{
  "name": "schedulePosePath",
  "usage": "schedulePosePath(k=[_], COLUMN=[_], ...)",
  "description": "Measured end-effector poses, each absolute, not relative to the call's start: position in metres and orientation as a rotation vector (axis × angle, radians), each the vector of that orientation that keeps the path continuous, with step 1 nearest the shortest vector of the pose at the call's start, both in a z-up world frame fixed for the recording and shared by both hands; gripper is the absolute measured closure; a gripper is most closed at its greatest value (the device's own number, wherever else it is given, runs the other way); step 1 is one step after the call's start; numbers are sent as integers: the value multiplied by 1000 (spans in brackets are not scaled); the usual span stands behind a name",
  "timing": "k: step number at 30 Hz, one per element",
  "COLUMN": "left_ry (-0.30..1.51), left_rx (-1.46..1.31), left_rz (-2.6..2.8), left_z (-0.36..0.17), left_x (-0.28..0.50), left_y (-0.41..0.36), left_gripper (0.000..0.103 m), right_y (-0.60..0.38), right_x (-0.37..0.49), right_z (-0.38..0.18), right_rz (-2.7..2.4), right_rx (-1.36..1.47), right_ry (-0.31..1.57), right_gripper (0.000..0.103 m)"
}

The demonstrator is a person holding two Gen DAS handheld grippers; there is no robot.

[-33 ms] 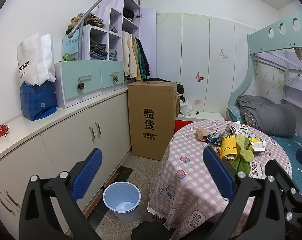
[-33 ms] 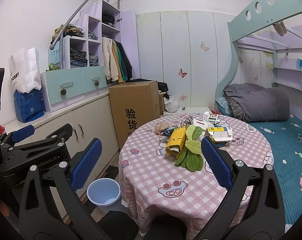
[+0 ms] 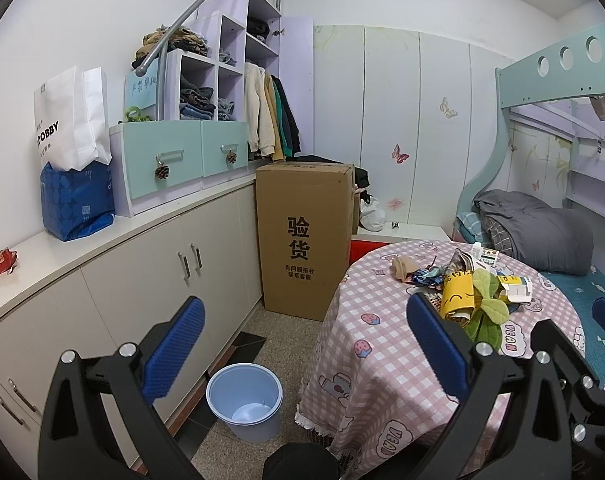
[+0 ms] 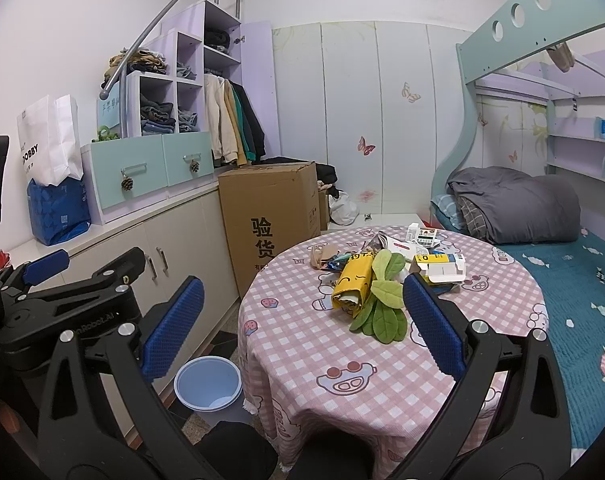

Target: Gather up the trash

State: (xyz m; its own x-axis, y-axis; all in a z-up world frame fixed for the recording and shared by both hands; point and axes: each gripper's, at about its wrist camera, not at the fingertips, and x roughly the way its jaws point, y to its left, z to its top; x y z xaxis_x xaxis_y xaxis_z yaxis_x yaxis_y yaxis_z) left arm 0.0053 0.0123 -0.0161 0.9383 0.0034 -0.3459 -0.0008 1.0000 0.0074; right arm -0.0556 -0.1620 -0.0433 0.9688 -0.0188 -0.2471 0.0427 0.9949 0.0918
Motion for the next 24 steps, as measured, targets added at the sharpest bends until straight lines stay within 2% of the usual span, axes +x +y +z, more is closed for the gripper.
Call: schedulePosePath(k=[24], left_ry=[359], left_rx=[7], left_rz=[5], left_z=[-24], left_x=[5], left_y=[19], left_gripper=[4], right_y=[-156], right_x=[-53], right_z=[-50], right_rz=[-24], right_rx=[100], right_ry=[257], right_gripper=[6])
